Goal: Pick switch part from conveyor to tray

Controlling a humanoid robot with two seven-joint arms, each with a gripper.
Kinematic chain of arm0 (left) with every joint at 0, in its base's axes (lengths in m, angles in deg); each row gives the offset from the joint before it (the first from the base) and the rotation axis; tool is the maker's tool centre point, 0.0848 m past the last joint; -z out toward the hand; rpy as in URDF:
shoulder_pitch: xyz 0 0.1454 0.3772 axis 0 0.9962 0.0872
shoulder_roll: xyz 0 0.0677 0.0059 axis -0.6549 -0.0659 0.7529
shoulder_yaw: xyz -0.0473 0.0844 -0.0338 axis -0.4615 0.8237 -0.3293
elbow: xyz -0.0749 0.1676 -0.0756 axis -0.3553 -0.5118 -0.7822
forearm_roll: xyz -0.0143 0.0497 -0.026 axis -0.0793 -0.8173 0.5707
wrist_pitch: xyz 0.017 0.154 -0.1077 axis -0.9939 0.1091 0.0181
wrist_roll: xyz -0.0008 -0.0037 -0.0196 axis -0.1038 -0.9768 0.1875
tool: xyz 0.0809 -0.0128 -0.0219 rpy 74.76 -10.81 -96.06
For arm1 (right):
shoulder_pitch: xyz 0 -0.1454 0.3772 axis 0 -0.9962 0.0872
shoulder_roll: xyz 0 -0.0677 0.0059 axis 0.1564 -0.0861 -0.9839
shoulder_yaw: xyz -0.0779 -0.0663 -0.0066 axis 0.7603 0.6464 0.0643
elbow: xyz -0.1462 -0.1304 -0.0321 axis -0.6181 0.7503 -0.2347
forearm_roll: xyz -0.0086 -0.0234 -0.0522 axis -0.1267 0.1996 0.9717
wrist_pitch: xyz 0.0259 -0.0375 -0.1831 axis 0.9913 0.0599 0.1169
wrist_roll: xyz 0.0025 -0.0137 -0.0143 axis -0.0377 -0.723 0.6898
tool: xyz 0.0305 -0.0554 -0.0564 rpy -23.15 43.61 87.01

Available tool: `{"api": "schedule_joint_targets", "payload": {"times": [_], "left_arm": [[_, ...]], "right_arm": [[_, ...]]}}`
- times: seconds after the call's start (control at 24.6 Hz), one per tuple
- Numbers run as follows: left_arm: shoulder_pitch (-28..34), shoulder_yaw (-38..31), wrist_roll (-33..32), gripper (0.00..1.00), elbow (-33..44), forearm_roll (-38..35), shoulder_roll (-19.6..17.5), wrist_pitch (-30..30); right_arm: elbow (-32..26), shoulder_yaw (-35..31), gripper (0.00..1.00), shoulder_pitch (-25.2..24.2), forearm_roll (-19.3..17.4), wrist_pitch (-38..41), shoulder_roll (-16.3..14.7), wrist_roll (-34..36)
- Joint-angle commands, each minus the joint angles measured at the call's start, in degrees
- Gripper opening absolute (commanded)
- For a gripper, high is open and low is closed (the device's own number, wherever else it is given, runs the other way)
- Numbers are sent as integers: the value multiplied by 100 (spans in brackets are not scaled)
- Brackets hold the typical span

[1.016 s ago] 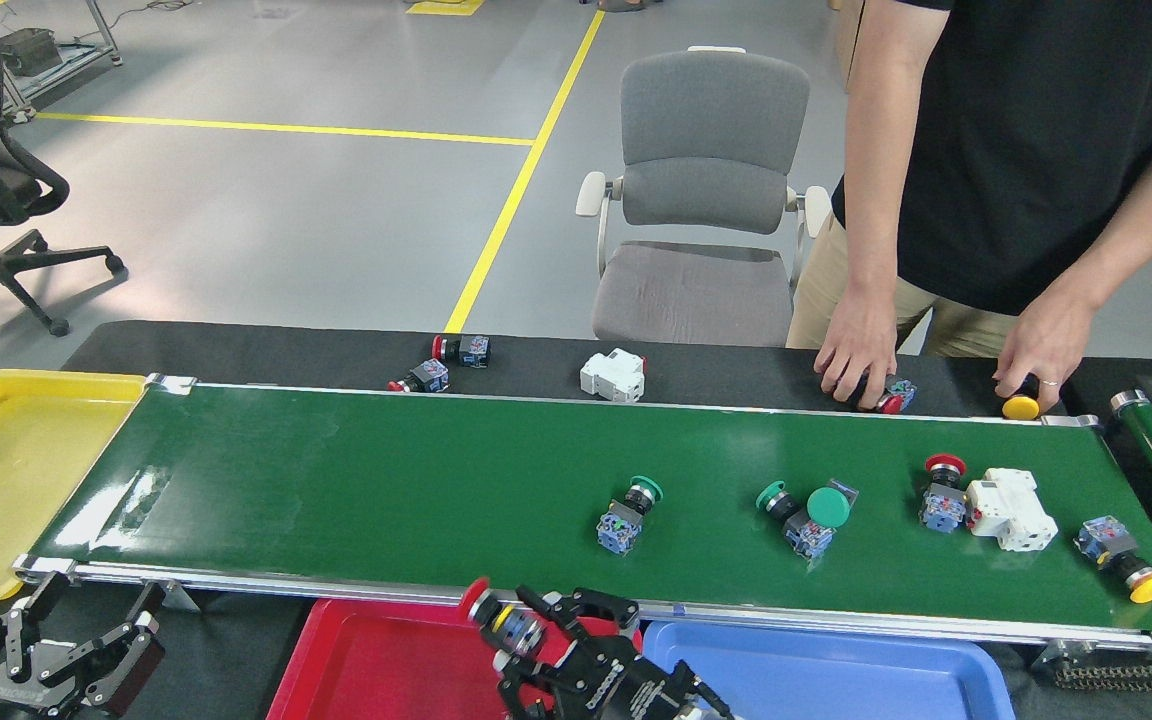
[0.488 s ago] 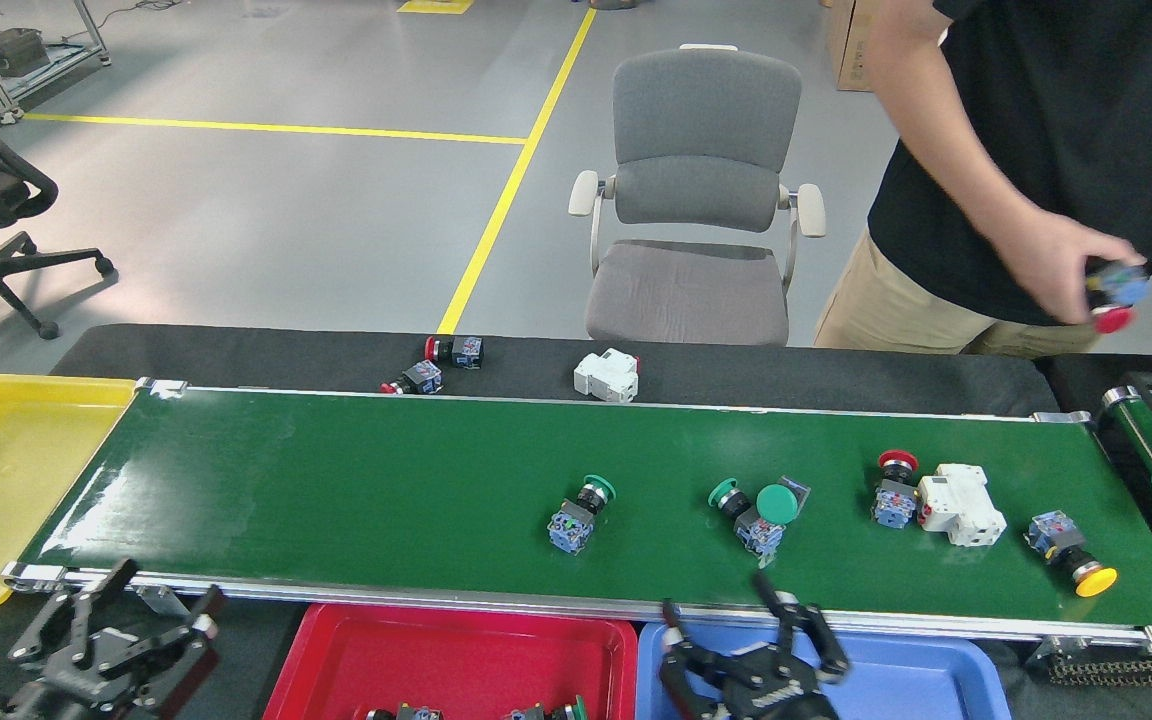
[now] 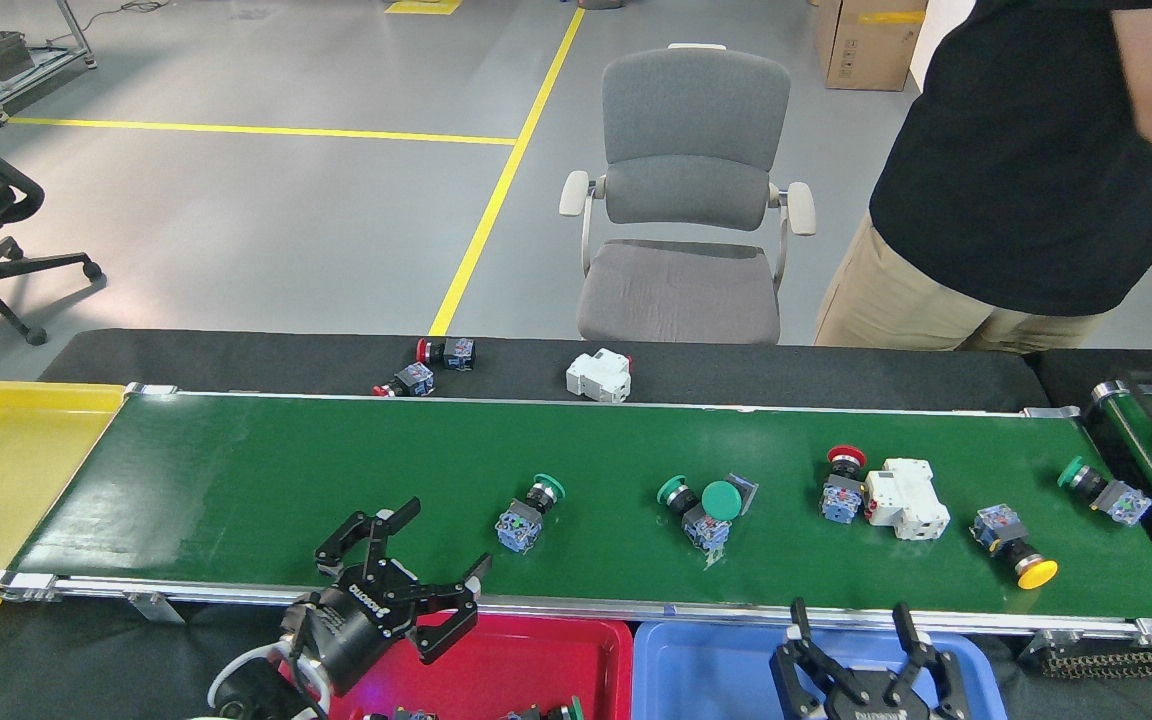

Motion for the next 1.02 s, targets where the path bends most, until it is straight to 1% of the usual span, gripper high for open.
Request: {"api": "schedule_joint_targets", "payload": {"times": [0.0,0.08,0.2,0.24,0.41,0.45,0.49,0.53,0.57,0.61,0.69,0.73,0.77,0.81,0.85,0.89,0.93,0.98], "left_arm": [[-199,-35,20,100,-124,-28,6,-27],[-322,-35,20,100,-405,-28,6,-18],[-603,-35,20,100,-853,-28,32,-45],[-734,-35,20,100,-1055,-28,41,-53],[-1016,-61,55,99,-1521,-19,85,-185],[-1034,-61,64,97,-1583,-10,103,-229],[-1034,-61,73,92,-1609,25,103,-247],[-1034,-61,73,85,-1609,34,103,-238],[-1034,-52,82,71,-1609,34,103,-229],[-1033,-44,82,48,-1618,34,103,-194],[-1007,-52,82,8,-1618,78,85,-62],[-1007,-70,82,4,-1671,183,85,26],[-1007,-70,82,1,-1723,341,68,87],[-998,-52,82,1,-1732,438,50,96],[-981,-35,82,1,-1732,491,32,96],[-937,-17,82,0,-1706,500,24,114],[-849,-8,82,1,-1653,491,6,131],[-761,0,82,1,-1495,500,-3,237]], "right_arm": [[151,210,98,328,-8,187,-118,-397],[344,324,98,609,-8,538,-92,-537],[547,394,98,882,-8,916,-22,-801],[687,464,98,1004,-8,986,22,-897],[1215,675,98,1488,1,986,154,-915],[1390,737,98,1629,1,995,198,-915],[1601,868,98,1778,18,987,251,-924],[1742,948,98,1866,27,969,303,-924],[1900,992,98,1998,27,969,365,-924],[2093,1009,98,2138,27,960,435,-924],[2383,1018,98,2314,36,960,550,-924],[2568,1018,96,2402,54,951,620,-924],[2726,1018,88,2498,54,951,664,-915],[2841,1018,80,2560,62,960,681,-915],[2946,1027,66,2631,71,960,681,-915],[2999,1045,48,2683,97,960,664,-915],[3016,1080,34,2701,168,969,655,-915],[3025,1115,22,2701,264,960,646,-915]]}}
